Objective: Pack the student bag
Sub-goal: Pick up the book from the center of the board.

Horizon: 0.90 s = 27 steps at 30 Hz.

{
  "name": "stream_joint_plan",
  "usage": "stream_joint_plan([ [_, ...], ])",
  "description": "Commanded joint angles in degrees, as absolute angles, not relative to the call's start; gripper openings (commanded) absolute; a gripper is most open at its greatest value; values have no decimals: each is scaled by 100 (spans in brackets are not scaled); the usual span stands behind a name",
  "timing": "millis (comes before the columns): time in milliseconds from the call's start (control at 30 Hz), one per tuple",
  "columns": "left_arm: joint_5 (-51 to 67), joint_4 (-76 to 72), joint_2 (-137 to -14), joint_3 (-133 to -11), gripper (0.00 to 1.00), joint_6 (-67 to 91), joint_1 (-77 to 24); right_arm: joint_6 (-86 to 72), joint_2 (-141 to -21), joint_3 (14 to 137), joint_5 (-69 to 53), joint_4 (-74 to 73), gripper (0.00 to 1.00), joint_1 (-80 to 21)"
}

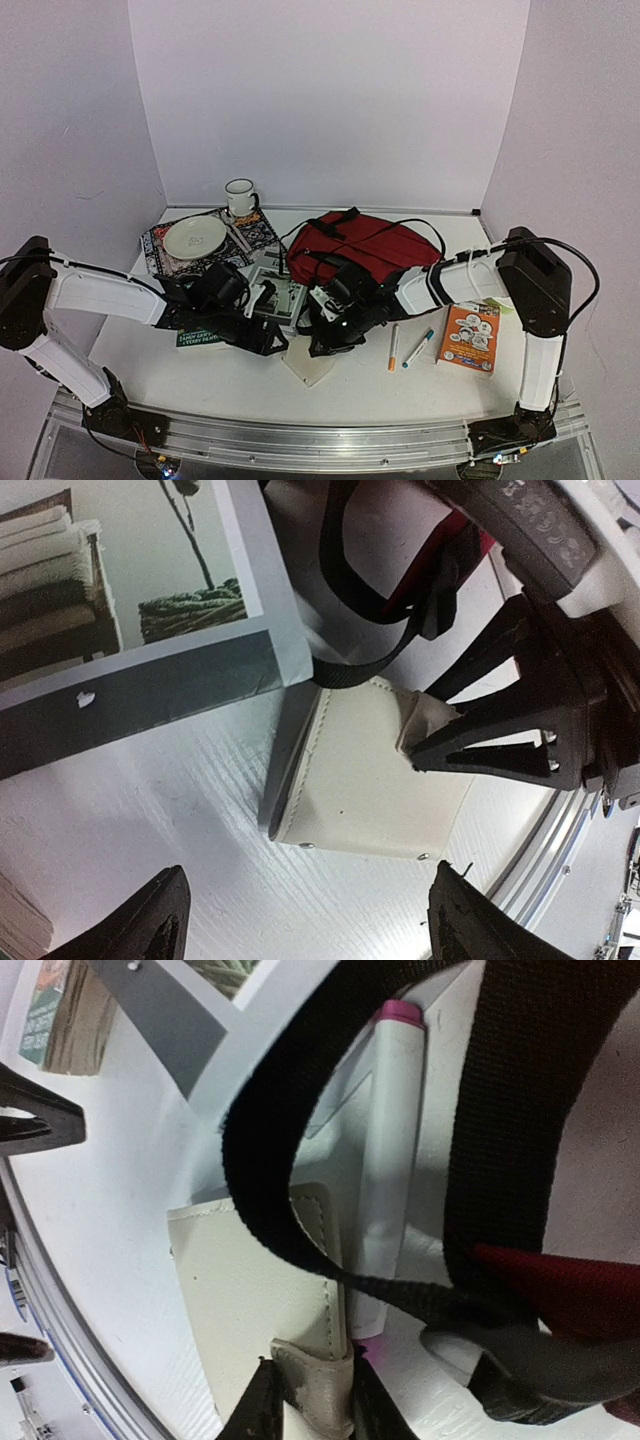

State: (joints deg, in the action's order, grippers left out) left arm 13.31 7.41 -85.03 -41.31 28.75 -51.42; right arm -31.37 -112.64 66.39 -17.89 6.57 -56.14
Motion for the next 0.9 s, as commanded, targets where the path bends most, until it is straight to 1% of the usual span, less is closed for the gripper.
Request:
stream_joint_plan([
  [0, 1357, 499, -8155, -3969, 83, 3340, -4970, -3353, -10937, 6392, -1984, 779, 15, -5624],
  [167, 1782, -297, -7758, -3496, 84, 4009, -4622, -3697, -10497, 6116, -2086, 1353, 12, -5619],
  [300, 1959, -858, -7563, -3263, 83, 4433, -4555, -3934, -10135, 5969, -2069, 1780, 10, -5616],
  [500, 1964, -1027, -7376, -3330, 83, 4669, -4553, -4155, -9646, 5917, -1869, 2271, 9, -5622],
  [667, 1880, -1592, -7006, -3137, 83, 4936, -4554, -4275, -9284, 5815, -1461, 2649, 7, -5619],
  [867, 1853, -2257, -6764, -2990, 82, 5161, -4558, -4585, -9058, 5593, -1349, 3412, 8, -5621],
])
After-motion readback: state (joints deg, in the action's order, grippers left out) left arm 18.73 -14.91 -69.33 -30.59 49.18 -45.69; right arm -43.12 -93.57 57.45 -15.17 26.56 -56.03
